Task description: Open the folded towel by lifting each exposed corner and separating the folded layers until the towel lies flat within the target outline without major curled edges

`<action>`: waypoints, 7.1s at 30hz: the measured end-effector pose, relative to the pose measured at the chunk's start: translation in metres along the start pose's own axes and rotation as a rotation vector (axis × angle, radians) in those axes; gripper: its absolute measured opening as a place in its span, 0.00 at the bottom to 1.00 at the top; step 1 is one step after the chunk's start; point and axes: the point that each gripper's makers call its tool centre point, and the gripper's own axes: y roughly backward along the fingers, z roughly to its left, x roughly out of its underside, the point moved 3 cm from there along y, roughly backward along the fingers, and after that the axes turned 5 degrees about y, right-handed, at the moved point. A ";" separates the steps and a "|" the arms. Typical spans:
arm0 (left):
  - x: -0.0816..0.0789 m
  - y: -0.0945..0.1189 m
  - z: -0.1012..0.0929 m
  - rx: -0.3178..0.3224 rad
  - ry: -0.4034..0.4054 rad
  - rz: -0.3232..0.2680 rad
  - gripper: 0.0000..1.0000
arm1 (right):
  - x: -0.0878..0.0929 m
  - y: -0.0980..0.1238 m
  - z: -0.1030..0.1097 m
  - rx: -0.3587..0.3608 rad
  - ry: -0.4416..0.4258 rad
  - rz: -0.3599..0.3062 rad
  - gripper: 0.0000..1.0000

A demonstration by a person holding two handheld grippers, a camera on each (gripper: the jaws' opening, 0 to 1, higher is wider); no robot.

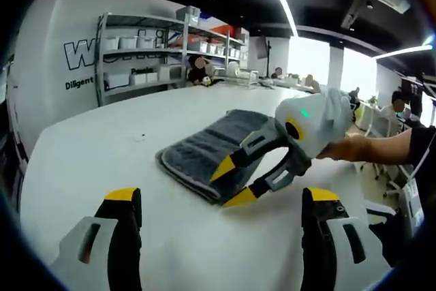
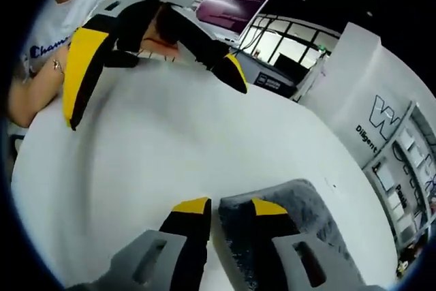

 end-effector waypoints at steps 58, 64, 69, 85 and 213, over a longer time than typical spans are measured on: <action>0.003 -0.002 0.001 -0.002 0.031 0.004 0.96 | 0.100 0.083 -0.075 0.204 -0.468 -0.004 0.01; 0.003 -0.002 0.001 -0.003 0.030 0.007 0.95 | 0.097 0.083 -0.074 0.162 -0.541 -0.062 0.01; 0.003 -0.002 0.002 -0.004 0.033 0.008 0.95 | 0.096 0.082 -0.073 0.137 -0.587 -0.086 0.02; 0.004 -0.003 0.000 -0.004 0.031 0.012 0.95 | 0.083 0.081 -0.072 0.104 -0.605 -0.125 0.15; 0.013 -0.005 0.001 -0.019 0.016 0.051 0.95 | 0.385 0.375 -0.206 0.860 -0.692 0.471 0.00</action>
